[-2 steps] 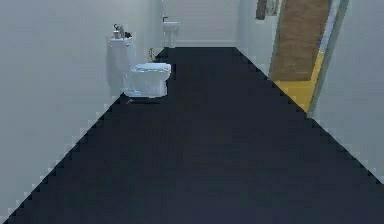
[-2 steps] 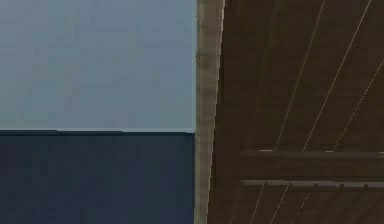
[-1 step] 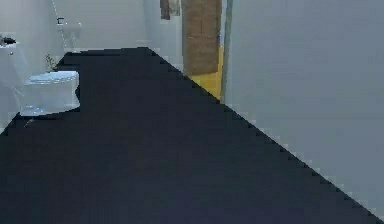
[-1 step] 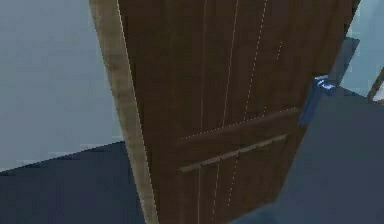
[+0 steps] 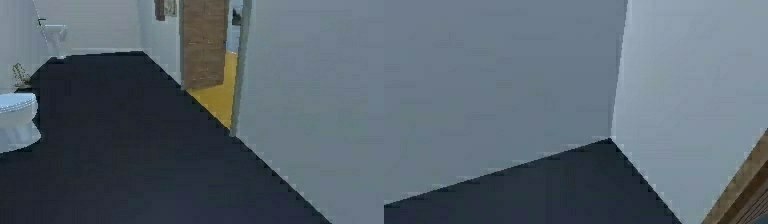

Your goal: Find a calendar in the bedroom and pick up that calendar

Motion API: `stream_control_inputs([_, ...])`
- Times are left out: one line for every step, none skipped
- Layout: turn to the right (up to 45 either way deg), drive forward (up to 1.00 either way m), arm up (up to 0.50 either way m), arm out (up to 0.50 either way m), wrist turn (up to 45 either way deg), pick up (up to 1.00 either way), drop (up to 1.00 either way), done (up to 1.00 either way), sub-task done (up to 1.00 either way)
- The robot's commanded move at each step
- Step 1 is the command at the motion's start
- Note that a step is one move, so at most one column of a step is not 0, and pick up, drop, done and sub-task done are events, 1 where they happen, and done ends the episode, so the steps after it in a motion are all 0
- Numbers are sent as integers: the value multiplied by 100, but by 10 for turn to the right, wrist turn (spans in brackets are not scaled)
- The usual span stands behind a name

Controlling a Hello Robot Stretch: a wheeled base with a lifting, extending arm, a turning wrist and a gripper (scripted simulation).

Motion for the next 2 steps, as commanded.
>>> stream_control_inputs([0,100,0,0,0,0,0,0,0])
stream_control_inputs([30,0,0,0,0,0,0,0,0])
